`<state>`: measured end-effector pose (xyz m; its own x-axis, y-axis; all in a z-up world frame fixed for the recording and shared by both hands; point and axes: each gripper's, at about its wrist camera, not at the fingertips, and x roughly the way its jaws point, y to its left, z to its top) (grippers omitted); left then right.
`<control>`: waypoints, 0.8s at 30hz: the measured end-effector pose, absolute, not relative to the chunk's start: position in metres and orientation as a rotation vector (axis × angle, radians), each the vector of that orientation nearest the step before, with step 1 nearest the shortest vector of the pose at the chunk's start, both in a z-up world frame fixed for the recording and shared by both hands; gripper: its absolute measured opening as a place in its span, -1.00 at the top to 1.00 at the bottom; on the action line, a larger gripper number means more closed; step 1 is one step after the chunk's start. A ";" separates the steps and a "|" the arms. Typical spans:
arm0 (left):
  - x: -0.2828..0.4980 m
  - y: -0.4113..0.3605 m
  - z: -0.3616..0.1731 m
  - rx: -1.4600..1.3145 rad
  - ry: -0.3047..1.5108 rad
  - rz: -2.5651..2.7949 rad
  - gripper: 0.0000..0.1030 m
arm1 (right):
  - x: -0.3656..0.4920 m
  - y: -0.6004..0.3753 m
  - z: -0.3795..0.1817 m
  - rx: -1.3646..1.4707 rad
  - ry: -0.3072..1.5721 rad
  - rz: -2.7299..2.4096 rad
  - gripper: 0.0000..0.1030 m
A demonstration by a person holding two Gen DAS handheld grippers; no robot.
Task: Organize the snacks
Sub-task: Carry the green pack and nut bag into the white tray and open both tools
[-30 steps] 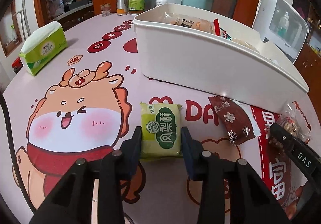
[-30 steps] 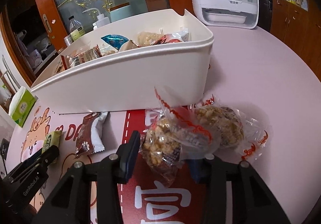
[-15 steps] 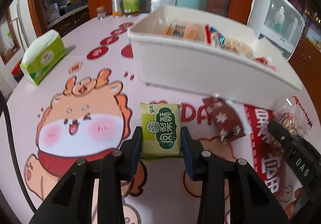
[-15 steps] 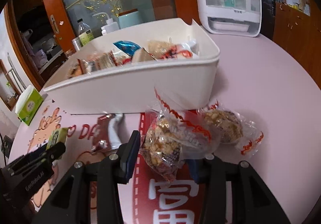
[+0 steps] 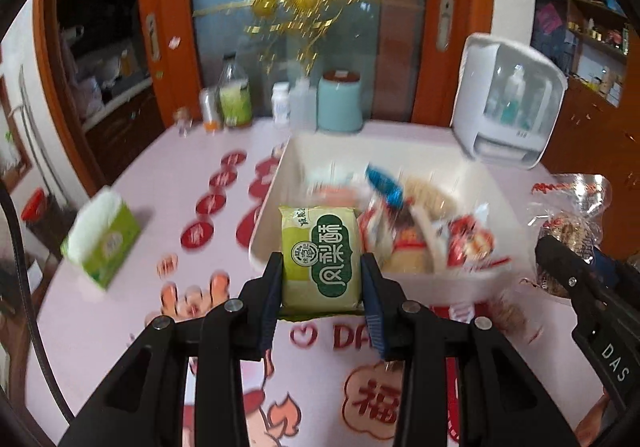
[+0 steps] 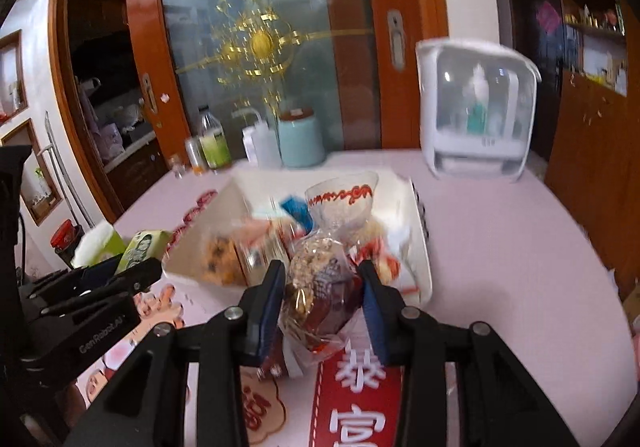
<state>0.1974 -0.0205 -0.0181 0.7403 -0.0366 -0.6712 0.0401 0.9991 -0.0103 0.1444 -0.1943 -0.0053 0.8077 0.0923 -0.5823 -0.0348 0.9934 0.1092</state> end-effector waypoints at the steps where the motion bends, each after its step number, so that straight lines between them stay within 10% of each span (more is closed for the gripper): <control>1: 0.201 -0.022 -0.009 0.016 0.723 -0.040 0.30 | 0.148 -0.194 0.004 0.090 0.616 0.071 0.26; 24: 0.315 -0.049 0.049 0.193 0.725 0.040 0.30 | 0.254 -0.180 0.052 -0.022 0.687 0.050 0.25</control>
<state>0.3149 -0.0492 0.0495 0.7486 0.1033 -0.6549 0.0301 0.9815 0.1892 0.2544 -0.1796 0.0521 0.7720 0.0393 -0.6344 -0.0537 0.9985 -0.0036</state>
